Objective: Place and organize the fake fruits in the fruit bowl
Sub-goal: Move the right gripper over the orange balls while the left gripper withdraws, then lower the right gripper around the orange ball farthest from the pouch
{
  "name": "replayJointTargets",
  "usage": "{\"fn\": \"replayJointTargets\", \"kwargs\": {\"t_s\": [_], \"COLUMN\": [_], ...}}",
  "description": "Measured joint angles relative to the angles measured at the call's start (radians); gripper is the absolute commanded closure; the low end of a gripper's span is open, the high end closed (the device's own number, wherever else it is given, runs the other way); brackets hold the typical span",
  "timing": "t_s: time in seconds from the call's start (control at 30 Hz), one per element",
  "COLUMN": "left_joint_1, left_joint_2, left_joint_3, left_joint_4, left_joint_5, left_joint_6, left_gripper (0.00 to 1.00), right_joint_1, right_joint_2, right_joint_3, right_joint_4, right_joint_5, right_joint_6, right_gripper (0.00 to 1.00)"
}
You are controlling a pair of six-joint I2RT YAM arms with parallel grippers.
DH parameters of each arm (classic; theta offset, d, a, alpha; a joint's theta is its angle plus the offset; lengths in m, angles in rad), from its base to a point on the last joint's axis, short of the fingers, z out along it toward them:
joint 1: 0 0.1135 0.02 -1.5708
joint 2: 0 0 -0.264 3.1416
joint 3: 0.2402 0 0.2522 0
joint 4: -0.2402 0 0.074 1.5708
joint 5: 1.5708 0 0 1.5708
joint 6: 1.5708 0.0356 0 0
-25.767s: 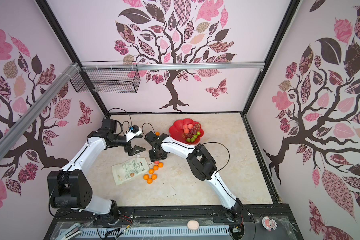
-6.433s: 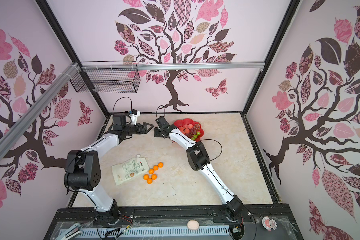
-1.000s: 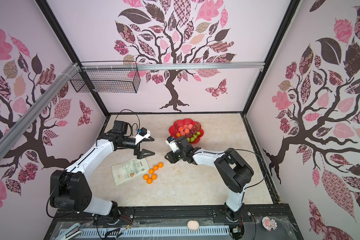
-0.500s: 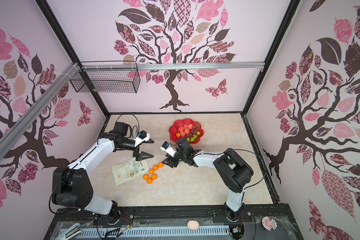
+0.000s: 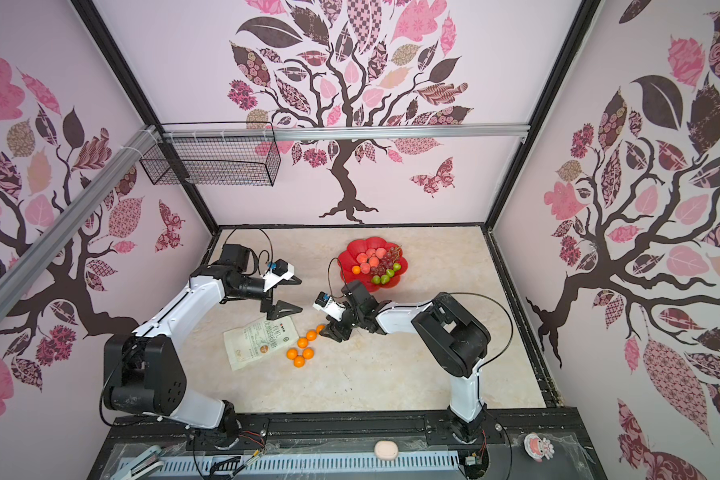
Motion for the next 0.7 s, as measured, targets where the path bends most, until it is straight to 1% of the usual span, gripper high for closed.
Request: {"fn": "replayJointTargets", "kwargs": {"t_s": [0.7], "left_joint_1": [0.0], "left_joint_2": [0.004], "left_joint_3": [0.0], "left_joint_4": [0.006], "left_joint_5": [0.0], "left_joint_6": [-0.001], "left_gripper": [0.02], "right_joint_1": [0.016], "right_joint_2": [0.083], "right_joint_3": [0.045], "right_joint_4": [-0.025], "right_joint_5": [0.012], "right_joint_6": [-0.014], "right_gripper": [0.37]}}
